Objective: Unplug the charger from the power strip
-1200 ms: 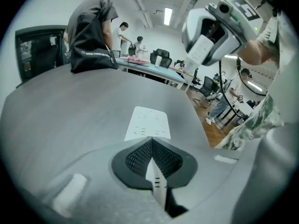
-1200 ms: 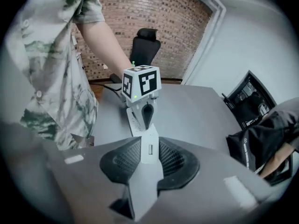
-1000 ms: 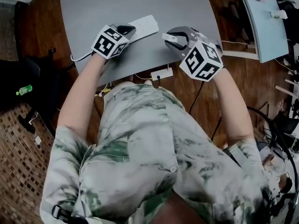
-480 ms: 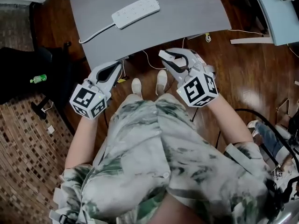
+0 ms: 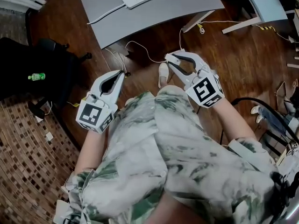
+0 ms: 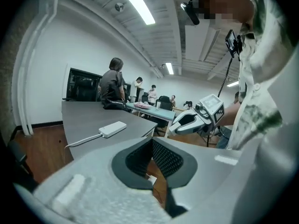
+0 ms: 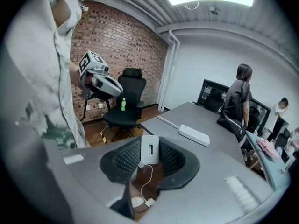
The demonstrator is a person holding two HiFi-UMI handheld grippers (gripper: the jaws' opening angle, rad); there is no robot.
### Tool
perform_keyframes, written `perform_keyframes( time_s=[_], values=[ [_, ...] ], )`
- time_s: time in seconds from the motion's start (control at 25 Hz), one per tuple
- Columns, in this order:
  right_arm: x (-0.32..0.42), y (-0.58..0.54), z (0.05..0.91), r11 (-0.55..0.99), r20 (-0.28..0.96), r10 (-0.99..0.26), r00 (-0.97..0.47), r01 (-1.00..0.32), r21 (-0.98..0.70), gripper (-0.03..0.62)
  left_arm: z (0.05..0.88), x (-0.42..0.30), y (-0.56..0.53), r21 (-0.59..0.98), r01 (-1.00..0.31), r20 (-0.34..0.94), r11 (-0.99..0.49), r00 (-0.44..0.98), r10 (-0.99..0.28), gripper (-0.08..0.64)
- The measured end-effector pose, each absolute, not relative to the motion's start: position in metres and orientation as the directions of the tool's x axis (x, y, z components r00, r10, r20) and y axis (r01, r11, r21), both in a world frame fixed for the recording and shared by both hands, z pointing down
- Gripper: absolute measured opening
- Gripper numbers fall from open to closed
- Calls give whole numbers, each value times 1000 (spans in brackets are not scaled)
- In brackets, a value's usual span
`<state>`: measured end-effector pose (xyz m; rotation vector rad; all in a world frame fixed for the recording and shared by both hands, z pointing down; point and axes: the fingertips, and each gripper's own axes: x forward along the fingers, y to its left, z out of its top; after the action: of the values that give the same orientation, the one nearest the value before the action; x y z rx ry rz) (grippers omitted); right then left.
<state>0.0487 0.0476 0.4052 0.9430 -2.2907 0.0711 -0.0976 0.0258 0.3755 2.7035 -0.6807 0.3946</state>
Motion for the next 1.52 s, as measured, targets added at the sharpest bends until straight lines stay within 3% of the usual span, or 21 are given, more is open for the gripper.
perform_keyframes(
  time_s=[0.28,0.72,1.16,1.52],
  values=[
    [-23,152,358,653,579,-677,-454,-734,187,106,364,-154,102,272,-403,277,-874,902,-330,2],
    [-33,286,338,605,548,-714,-435,-778,171,107,350,-159,216,211,-342,268,-916,921,-283,2],
    [6,458,333,571,474,-763,-439,-802,176,107,332,-109,362,195,-352,227,-916,924,-307,2],
    [26,546,328,586,457,-756,-468,-795,156,107,323,-99,443,170,-382,275,-908,903,-329,2]
  ],
)
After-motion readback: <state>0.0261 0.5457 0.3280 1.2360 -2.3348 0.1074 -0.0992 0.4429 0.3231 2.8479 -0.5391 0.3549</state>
